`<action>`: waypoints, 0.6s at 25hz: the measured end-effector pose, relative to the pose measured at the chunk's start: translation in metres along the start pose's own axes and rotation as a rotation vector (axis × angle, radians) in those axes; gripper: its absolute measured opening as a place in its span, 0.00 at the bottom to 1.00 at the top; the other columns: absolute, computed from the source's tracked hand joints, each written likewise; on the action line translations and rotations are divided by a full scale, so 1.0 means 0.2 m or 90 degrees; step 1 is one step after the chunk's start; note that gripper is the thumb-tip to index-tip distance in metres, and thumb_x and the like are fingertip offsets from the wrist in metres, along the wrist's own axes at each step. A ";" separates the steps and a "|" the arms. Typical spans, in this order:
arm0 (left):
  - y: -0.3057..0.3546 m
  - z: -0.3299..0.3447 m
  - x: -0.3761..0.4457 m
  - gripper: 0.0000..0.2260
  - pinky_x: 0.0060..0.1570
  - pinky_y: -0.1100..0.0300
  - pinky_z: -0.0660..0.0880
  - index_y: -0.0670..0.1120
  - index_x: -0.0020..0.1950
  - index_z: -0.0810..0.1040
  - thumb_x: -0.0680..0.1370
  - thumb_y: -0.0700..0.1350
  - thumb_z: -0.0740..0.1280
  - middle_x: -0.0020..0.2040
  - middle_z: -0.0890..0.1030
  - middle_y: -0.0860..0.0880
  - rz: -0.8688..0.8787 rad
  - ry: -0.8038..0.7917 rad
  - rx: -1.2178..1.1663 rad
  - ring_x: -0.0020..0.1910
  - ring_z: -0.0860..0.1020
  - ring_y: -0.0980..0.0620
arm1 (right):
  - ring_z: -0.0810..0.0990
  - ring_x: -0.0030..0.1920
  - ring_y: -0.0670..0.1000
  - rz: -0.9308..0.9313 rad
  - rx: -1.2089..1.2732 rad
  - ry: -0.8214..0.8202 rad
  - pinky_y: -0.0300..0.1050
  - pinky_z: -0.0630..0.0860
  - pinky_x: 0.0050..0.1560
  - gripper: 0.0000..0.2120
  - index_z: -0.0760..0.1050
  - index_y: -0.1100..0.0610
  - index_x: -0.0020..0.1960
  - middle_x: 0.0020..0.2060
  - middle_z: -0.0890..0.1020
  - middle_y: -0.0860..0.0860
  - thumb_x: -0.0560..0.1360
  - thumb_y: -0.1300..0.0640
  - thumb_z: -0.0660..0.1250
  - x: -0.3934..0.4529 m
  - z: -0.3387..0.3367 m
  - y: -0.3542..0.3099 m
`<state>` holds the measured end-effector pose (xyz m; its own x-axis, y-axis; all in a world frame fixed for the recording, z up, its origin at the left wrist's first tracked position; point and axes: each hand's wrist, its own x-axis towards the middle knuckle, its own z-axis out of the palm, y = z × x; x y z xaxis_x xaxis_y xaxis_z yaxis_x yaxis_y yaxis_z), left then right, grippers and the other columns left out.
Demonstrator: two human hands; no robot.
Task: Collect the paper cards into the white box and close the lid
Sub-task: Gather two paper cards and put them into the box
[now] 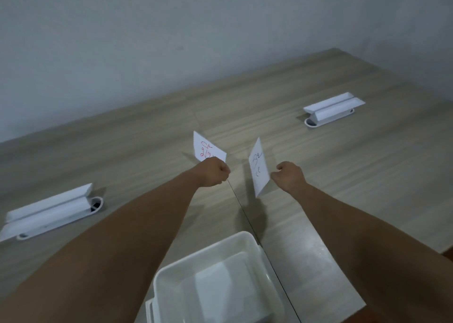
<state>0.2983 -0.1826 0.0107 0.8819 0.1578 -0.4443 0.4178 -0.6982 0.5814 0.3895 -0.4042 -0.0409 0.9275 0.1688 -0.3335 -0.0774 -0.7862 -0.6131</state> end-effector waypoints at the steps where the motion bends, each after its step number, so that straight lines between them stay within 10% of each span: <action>1: 0.02 0.00 0.06 0.15 0.42 0.63 0.75 0.43 0.61 0.80 0.77 0.44 0.63 0.52 0.82 0.49 0.015 -0.006 0.020 0.46 0.81 0.51 | 0.76 0.63 0.57 0.013 0.023 0.010 0.41 0.70 0.56 0.25 0.72 0.62 0.68 0.65 0.77 0.58 0.74 0.53 0.66 0.03 0.04 0.00; 9: 0.03 0.07 0.40 0.21 0.62 0.58 0.71 0.46 0.70 0.73 0.77 0.44 0.65 0.67 0.76 0.46 0.046 0.025 0.083 0.64 0.76 0.47 | 0.81 0.51 0.61 0.011 0.049 0.136 0.40 0.68 0.43 0.11 0.79 0.66 0.52 0.52 0.83 0.63 0.77 0.61 0.61 0.15 0.29 0.07; 15: 0.07 0.04 0.36 0.34 0.73 0.53 0.62 0.47 0.79 0.57 0.76 0.47 0.69 0.78 0.62 0.44 0.069 0.090 0.077 0.76 0.63 0.45 | 0.83 0.51 0.59 -0.077 0.094 0.110 0.48 0.77 0.55 0.09 0.83 0.63 0.53 0.49 0.85 0.61 0.75 0.64 0.66 0.06 0.03 0.22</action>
<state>0.3659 -0.1866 -0.0185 0.9457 0.1676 -0.2786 0.2971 -0.7938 0.5307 0.3954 -0.4336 -0.0773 0.9810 0.1427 -0.1315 -0.0024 -0.6686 -0.7436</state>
